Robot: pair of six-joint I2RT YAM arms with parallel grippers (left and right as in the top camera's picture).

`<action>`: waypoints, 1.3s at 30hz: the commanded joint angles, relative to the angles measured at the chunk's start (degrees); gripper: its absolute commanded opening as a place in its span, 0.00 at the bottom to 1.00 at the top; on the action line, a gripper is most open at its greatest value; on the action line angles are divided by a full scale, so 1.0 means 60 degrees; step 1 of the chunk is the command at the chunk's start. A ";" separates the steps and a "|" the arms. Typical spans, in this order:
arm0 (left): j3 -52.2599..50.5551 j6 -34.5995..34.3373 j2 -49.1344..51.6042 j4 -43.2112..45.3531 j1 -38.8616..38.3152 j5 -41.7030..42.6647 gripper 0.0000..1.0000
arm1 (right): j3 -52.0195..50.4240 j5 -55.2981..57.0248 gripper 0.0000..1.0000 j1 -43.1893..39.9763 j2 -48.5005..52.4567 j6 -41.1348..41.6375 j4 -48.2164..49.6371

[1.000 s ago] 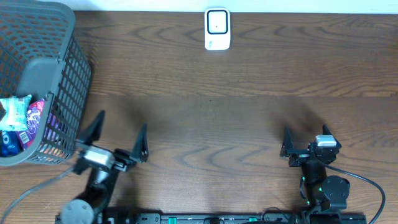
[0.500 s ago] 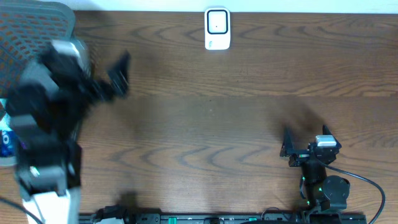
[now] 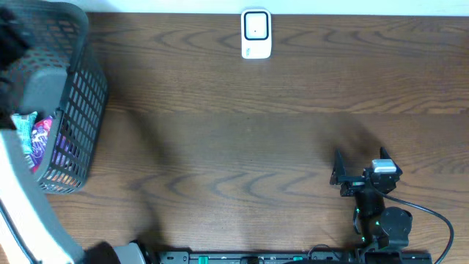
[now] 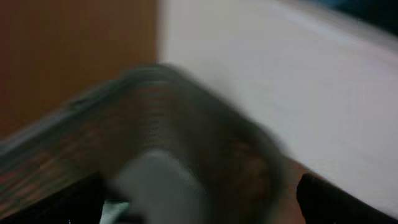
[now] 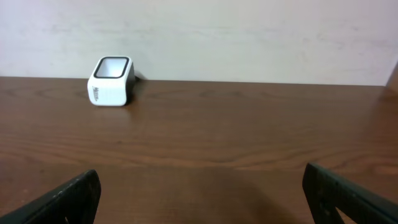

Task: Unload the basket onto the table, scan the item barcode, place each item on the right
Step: 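Reach the left gripper into the basket and grasp the purple Carefree pack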

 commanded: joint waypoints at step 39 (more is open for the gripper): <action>-0.3344 0.0091 0.4637 -0.2517 0.0532 -0.3133 0.77 | -0.0033 0.0084 0.99 -0.0120 -0.0044 0.0135 -0.0018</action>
